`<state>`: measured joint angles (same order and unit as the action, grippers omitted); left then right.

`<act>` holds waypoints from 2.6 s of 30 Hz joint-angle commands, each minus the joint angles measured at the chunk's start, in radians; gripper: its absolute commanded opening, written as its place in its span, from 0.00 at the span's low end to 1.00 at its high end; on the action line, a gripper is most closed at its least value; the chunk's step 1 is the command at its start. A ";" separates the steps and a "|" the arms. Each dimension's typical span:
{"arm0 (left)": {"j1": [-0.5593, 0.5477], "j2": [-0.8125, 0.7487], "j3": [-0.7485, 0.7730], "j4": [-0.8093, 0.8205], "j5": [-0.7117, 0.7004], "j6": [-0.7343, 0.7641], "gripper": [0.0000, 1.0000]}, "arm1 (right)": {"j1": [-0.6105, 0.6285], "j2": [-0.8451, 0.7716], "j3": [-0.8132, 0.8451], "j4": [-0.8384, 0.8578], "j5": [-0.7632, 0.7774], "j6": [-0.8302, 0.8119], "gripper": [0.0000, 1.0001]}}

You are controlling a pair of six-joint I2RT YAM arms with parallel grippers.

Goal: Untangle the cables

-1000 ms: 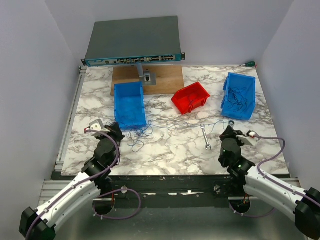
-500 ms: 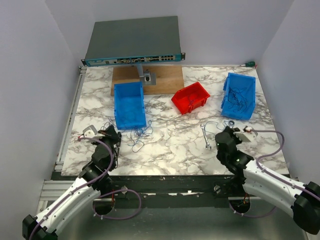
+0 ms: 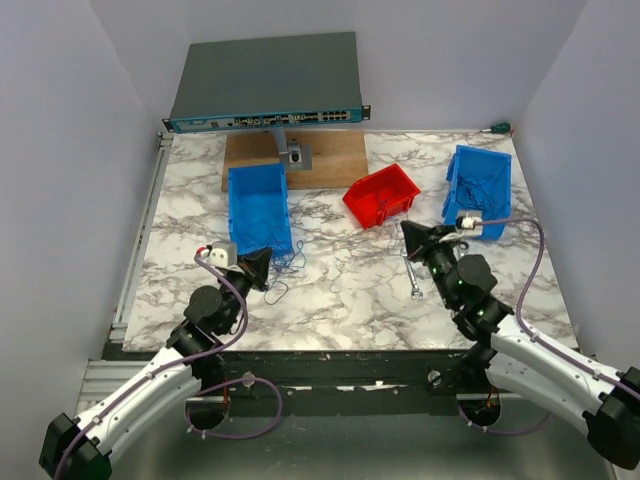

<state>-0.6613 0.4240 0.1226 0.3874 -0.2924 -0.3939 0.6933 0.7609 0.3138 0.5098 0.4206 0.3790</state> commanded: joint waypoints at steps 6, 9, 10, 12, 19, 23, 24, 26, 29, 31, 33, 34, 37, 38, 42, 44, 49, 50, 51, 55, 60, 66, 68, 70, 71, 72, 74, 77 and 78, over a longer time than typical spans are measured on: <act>0.000 0.035 0.025 0.081 0.144 0.050 0.00 | 0.002 0.130 0.334 -0.112 -0.148 -0.088 0.01; 0.000 0.021 0.020 0.076 0.125 0.049 0.00 | 0.002 0.199 0.433 -0.126 -0.216 -0.093 0.01; 0.000 0.012 0.020 0.071 0.114 0.046 0.00 | 0.001 0.223 0.476 -0.135 -0.253 -0.093 0.01; -0.001 -0.009 0.020 0.044 0.057 0.028 0.00 | 0.002 0.279 0.562 -0.159 -0.327 -0.094 0.01; 0.000 -0.117 0.046 -0.182 -0.433 -0.142 0.00 | 0.004 0.477 0.848 -0.206 -0.546 -0.073 0.01; 0.000 -0.199 0.028 -0.249 -0.573 -0.227 0.00 | 0.009 0.566 0.993 -0.219 -0.578 -0.069 0.01; 0.000 -0.213 0.024 -0.257 -0.586 -0.236 0.00 | 0.010 0.585 1.032 -0.223 -0.588 -0.068 0.01; 0.000 -0.234 0.023 -0.270 -0.601 -0.246 0.00 | 0.015 0.629 1.100 -0.236 -0.610 -0.062 0.01; 0.000 -0.244 0.022 -0.278 -0.607 -0.252 0.00 | 0.023 0.692 1.185 -0.247 -0.651 -0.051 0.01; 0.000 -0.243 0.022 -0.276 -0.602 -0.252 0.00 | 0.030 0.733 1.234 -0.249 -0.671 -0.044 0.01; 0.000 -0.237 0.023 -0.274 -0.600 -0.251 0.00 | 0.039 0.773 1.277 -0.247 -0.690 -0.036 0.01; 0.000 -0.233 0.023 -0.271 -0.598 -0.249 0.00 | 0.046 0.796 1.296 -0.248 -0.700 -0.034 0.01; 0.000 -0.214 0.027 -0.262 -0.589 -0.243 0.00 | 0.066 0.873 1.380 -0.264 -0.723 -0.032 0.01; 0.000 -0.206 0.029 -0.260 -0.586 -0.241 0.00 | 0.070 0.903 1.410 -0.274 -0.726 -0.032 0.01; 0.000 -0.177 0.038 -0.257 -0.579 -0.234 0.00 | 0.084 0.998 1.489 -0.285 -0.735 -0.028 0.01; -0.001 -0.172 0.041 -0.258 -0.581 -0.232 0.00 | 0.087 1.035 1.508 -0.287 -0.734 -0.027 0.01; -0.001 -0.180 0.038 -0.257 -0.579 -0.226 0.00 | 0.089 1.100 1.464 -0.255 -0.703 -0.030 0.01; 0.000 -0.184 0.037 -0.256 -0.578 -0.223 0.00 | 0.088 1.113 1.449 -0.244 -0.698 -0.033 0.01; 0.000 -0.186 0.037 -0.255 -0.578 -0.223 0.00 | 0.089 1.123 1.434 -0.238 -0.693 -0.035 0.01; 0.000 -0.186 0.034 -0.248 -0.579 -0.215 0.00 | 0.090 1.196 1.401 -0.252 -0.647 -0.071 0.01; -0.001 -0.175 0.035 -0.239 -0.567 -0.205 0.00 | 0.108 1.285 1.416 -0.339 -0.537 -0.161 0.22; -0.001 -0.165 0.024 -0.188 -0.490 -0.143 0.00 | 0.124 1.224 1.358 -0.355 -0.523 -0.191 0.78; -0.001 -0.162 0.017 -0.153 -0.435 -0.111 0.00 | 0.124 1.161 1.308 -0.359 -0.517 -0.200 0.78; -0.001 -0.157 0.009 -0.108 -0.350 -0.070 0.00 | 0.124 1.077 1.230 -0.362 -0.499 -0.214 0.78; -0.001 -0.153 0.005 -0.087 -0.299 -0.043 0.00 | 0.124 1.033 1.172 -0.361 -0.483 -0.221 0.78; 0.000 -0.148 0.000 -0.058 -0.230 -0.019 0.00 | 0.123 0.977 1.118 -0.358 -0.467 -0.227 0.78; -0.001 -0.124 -0.012 0.014 -0.086 0.023 0.00 | 0.121 0.864 0.977 -0.340 -0.457 -0.233 0.78; 0.000 -0.031 -0.001 0.100 0.110 0.059 0.00 | 0.117 0.699 0.778 -0.300 -0.466 -0.247 0.78; 0.000 0.015 0.013 0.115 0.154 0.065 0.00 | 0.114 0.658 0.708 -0.290 -0.463 -0.246 0.78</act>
<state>-0.6621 0.3187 0.1272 0.3473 -0.4767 -0.4213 0.8085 1.5696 1.2221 0.1688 -0.0704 0.1661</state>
